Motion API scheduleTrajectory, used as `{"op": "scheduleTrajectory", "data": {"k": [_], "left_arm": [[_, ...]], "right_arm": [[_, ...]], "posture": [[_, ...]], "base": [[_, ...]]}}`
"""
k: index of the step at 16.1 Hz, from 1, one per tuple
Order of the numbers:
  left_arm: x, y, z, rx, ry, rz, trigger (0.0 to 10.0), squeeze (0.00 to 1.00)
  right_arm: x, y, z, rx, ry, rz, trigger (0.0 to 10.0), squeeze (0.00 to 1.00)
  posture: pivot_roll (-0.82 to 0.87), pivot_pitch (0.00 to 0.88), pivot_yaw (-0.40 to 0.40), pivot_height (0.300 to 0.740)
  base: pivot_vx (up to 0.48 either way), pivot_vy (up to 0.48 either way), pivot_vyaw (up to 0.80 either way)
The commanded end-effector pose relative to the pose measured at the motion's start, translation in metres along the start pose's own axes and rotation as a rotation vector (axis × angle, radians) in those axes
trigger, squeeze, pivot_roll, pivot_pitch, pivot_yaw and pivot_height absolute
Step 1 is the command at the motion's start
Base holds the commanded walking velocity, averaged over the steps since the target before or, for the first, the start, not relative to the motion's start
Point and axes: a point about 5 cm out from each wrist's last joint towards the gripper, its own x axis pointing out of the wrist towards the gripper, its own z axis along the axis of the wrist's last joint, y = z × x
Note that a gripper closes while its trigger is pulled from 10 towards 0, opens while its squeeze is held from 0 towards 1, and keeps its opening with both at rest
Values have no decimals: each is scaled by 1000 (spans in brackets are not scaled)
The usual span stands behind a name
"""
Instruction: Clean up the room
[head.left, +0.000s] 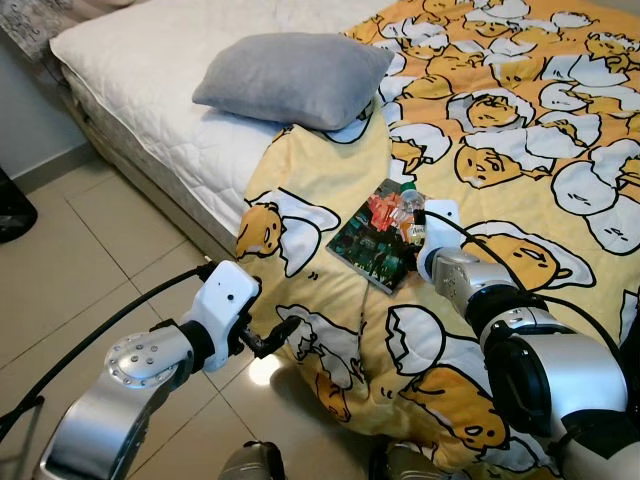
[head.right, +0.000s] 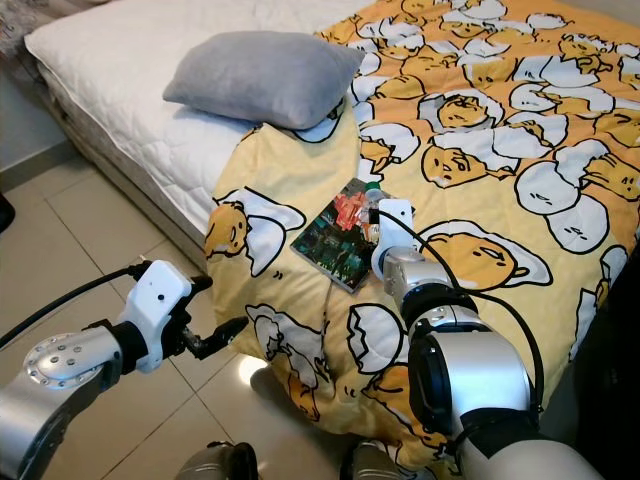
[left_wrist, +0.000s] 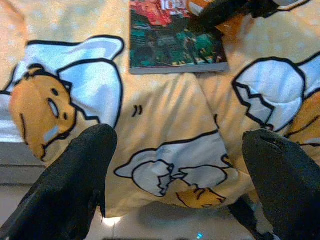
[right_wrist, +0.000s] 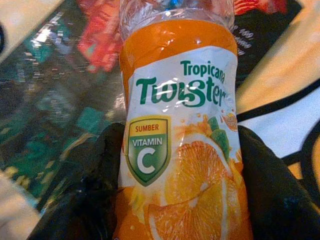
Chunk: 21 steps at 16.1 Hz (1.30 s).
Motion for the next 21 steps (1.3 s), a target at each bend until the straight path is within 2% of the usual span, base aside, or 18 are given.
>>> {"op": "scheduleTrajectory", "data": {"k": [1,2,4,5,6,7,9,10,11,12,13,15,17,18,19,21], "left_arm": [[1,1,-1,15,7,21,10000,0],[3,4,-1,29,-37,67,10000,0],[5,6,-2,-19,-51,136,10000,0],[5,7,-1,-28,-58,147,10000,0],[6,9,1,-56,-94,211,10000,0],[7,11,2,-63,-99,214,10000,0],[6,18,5,-91,-127,288,10000,0],[4,21,9,-129,-129,319,10000,0],[3,21,10,-114,-131,332,10000,0],[1,22,7,-122,-112,356,10000,0],[1,23,5,-126,-105,361,10000,0],[0,27,6,-131,-94,402,10000,0],[-3,22,6,-158,-104,416,10000,0],[-6,24,6,-117,-101,447,10000,0],[-9,20,7,-97,-111,490,10000,0],[-14,17,4,-82,-91,518,10000,0]], "right_arm": [[0,-1,-5,31,8,7,0,0],[0,1,-3,91,-9,44,0,0],[-1,4,6,186,-77,105,0,0],[-1,4,8,199,-90,117,0,0],[-2,1,13,226,-150,142,0,0],[-3,-1,15,245,-180,159,0,0],[-7,-3,17,222,-266,194,0,0],[-23,-5,13,222,-372,213,4627,0],[-34,-7,8,206,-416,204,10000,0],[-58,-7,-5,198,-476,221,10000,0],[-67,-6,-13,227,-476,244,10000,0],[-75,1,-21,229,-475,282,10000,0],[-80,5,-22,197,-475,305,10000,0],[-91,9,-28,160,-460,314,10000,0],[-103,5,-31,142,-454,305,10000,0],[-109,0,-30,89,-470,254,10000,0]], "posture": [[11,81,45,740],[1,61,49,740],[-13,37,54,740],[-16,33,54,740],[-24,11,55,740],[-36,0,58,740],[-58,0,58,740],[-72,0,43,740],[-77,0,35,740],[-90,0,24,740],[-104,0,26,740],[-115,0,10,740],[-88,0,-12,740],[-93,0,-15,740],[-91,0,-25,740],[-78,0,-39,740]], "base": [[0,0,0],[0,0,0],[0,0,0],[0,0,0],[0,0,0],[0,0,0],[0,0,0],[0,0,0],[0,0,0],[0,0,0],[0,0,0],[0,0,262],[0,0,800],[0,0,800],[0,0,800],[0,0,800]]}}
